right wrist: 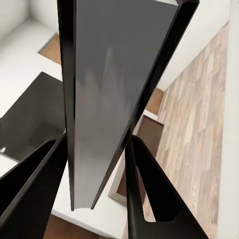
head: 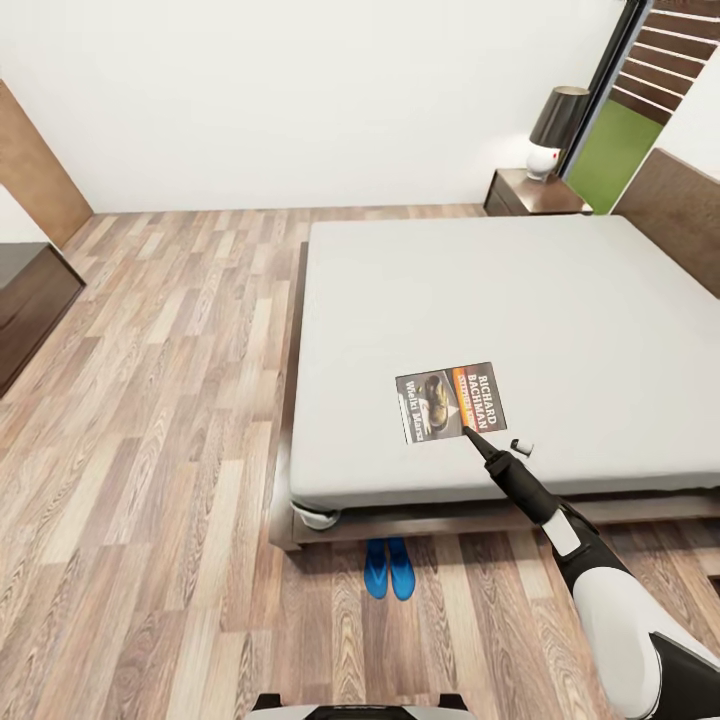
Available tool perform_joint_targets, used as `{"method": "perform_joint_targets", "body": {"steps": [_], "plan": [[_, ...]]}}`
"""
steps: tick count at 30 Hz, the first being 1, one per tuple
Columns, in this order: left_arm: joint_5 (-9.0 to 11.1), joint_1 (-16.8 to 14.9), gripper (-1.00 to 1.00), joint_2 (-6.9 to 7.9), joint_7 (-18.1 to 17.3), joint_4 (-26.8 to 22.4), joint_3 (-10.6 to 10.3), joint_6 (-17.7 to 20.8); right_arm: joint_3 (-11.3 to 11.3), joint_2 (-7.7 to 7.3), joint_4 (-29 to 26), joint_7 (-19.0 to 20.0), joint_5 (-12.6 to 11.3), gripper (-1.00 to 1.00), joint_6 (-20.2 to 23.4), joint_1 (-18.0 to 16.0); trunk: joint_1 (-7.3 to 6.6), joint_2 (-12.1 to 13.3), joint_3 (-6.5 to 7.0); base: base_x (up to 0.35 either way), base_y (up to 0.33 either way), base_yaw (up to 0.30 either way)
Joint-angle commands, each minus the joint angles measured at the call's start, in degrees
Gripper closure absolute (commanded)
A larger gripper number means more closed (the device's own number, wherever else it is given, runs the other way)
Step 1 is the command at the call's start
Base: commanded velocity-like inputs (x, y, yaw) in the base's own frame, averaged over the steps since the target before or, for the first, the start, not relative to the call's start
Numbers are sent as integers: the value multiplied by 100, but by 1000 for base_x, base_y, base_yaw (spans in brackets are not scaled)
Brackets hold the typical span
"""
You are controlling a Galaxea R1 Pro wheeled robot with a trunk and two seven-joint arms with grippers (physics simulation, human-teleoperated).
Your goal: In the bedroom, move the book from the bed onto either nightstand, and place the two sandals side by side next to the bed.
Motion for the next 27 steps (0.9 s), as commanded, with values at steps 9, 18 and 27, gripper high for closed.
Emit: {"method": "perform_joint_targets", "body": {"steps": [9,18,27], "plan": [[36,-2,-100,-17,14,7,-49,-26,-19,1,4,22,-6,100,60,-5,3,-8,77,0,0,0],[36,-2,-100,-21,13,7,-49,-26,-15,1,4,22,-6,100,54,-5,3,-8,161,0,0,0],[36,-2,-100,-21,13,7,-49,-25,-12,1,4,22,-6,100,49,-4,3,-8,244,0,0,0]]}}
